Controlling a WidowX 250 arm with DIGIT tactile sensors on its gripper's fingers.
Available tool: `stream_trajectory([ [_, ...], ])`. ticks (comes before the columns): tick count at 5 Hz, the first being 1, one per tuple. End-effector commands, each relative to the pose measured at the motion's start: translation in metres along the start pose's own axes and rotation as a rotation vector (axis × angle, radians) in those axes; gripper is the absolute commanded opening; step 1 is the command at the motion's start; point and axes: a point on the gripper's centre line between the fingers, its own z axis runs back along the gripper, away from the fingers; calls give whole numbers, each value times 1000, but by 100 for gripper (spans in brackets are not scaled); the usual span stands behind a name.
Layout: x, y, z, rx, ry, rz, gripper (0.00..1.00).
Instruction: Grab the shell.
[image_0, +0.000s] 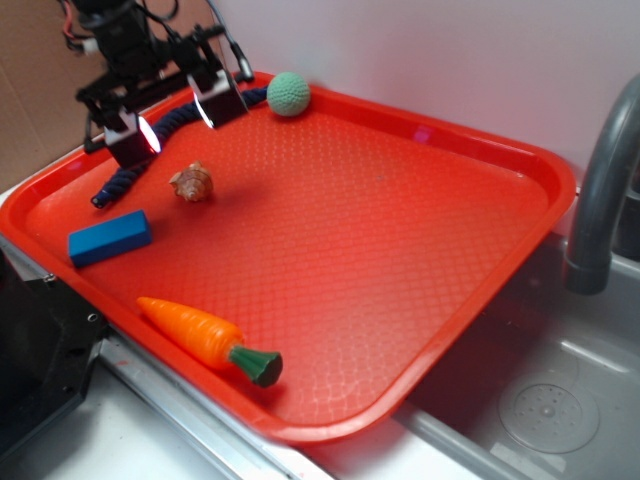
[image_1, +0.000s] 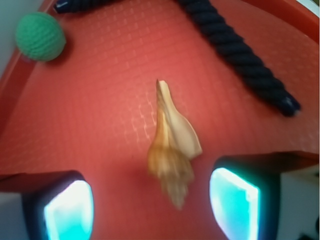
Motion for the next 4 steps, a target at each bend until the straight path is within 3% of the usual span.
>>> stream_trajectory([
  [1, 14, 6, -24, 66, -46, -7, 100],
  [2, 13, 8, -36, 95, -55, -26, 100],
  [3, 8, 9, -42, 86, -50, -69, 86],
  [4, 7, 10, -39, 68, -37, -65, 0],
])
